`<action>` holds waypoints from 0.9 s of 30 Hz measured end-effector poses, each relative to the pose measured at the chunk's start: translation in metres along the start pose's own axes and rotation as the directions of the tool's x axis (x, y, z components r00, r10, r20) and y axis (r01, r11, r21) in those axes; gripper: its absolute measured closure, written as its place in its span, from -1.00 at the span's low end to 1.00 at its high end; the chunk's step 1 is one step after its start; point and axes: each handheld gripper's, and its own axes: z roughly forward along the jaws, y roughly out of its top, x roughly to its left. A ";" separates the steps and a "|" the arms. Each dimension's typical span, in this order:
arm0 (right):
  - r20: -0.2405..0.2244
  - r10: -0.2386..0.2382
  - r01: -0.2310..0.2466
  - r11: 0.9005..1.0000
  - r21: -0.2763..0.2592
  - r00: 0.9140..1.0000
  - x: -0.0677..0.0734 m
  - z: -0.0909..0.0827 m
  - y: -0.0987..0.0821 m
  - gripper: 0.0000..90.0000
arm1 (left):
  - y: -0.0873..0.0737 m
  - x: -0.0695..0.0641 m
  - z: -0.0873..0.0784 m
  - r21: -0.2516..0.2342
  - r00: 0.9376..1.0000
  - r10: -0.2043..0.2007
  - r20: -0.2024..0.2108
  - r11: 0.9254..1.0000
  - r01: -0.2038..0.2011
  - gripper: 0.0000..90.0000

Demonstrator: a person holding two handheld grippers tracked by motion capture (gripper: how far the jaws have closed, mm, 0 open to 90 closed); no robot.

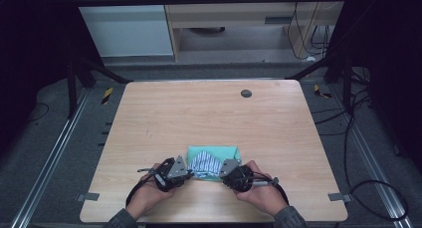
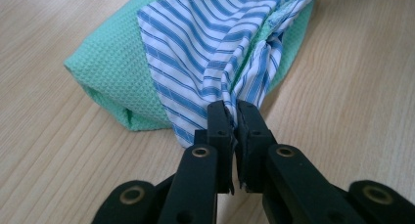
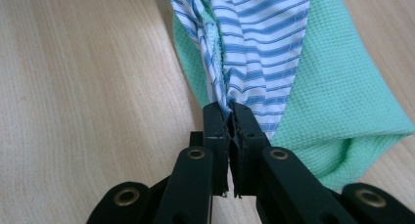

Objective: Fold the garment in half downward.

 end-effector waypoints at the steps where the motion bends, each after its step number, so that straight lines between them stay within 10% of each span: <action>1: -0.002 -0.002 0.002 1.000 0.003 1.000 0.001 0.000 0.000 0.92 | 0.000 -0.001 0.000 0.007 1.000 0.004 0.002 1.000 -0.004 0.91; 15: -0.029 0.016 -0.016 1.000 0.018 0.999 0.001 0.000 -0.002 0.84 | -0.002 -0.004 -0.001 0.013 1.000 -0.023 0.019 1.000 0.023 0.86; 27: 0.028 0.151 -0.150 0.988 -0.020 0.988 -0.005 -0.015 -0.027 -0.39 | -0.006 -0.003 -0.030 -0.070 0.977 -0.212 0.027 0.974 0.214 -0.39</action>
